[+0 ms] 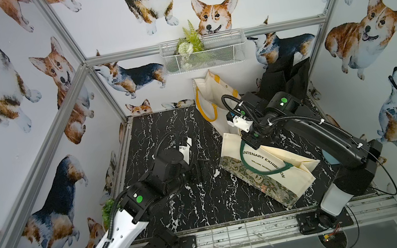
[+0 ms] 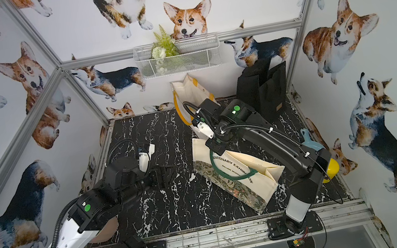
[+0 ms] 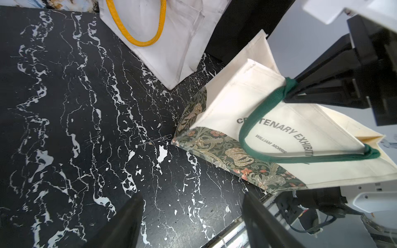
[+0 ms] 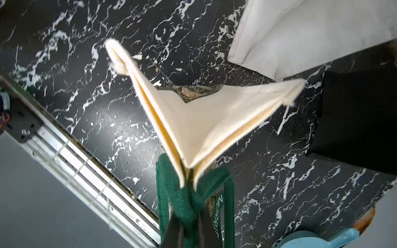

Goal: Put away the canvas bag
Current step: Adjust the canvas bag at the center of the board.

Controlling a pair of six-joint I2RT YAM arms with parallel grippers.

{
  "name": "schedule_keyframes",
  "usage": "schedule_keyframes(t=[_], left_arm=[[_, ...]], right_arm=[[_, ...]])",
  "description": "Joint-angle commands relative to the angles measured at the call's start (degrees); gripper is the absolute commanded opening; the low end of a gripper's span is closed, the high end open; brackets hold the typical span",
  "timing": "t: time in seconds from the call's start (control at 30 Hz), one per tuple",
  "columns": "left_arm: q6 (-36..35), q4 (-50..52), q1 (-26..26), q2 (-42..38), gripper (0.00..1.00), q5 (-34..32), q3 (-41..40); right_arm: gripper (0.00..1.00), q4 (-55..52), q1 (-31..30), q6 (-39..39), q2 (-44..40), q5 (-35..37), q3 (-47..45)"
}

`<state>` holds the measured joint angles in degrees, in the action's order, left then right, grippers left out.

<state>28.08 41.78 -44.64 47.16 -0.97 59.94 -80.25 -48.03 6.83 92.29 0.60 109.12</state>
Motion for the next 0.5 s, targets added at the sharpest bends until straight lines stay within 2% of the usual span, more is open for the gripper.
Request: schedule_keyframes(t=[0.0,0.13,0.17,0.23,0.47], left_arm=[[-0.9,-9.47,0.07,-2.97,0.77,10.94,-4.38],[-1.55,-10.75,0.06,-3.62,0.78,13.16,-5.82],[-1.61,-10.84,0.08,-3.8,0.78,13.11,-5.95],[-1.71,-10.93,0.04,-4.15,0.78,13.1,-6.27],[-0.97,-12.02,0.07,-4.57,0.78,13.62,-7.54]], right_arm=[[0.0,0.17,-0.96,17.07,-5.09,-5.46,-3.33],[0.0,5.63,-1.04,26.27,-12.4,-10.76,-9.91],[0.0,4.18,-1.02,26.55,-12.29,-11.6,-9.97],[0.0,-3.31,-2.11,31.98,-10.04,-10.83,-11.68],[0.0,-1.46,-3.03,30.04,-11.31,-11.2,-17.08]])
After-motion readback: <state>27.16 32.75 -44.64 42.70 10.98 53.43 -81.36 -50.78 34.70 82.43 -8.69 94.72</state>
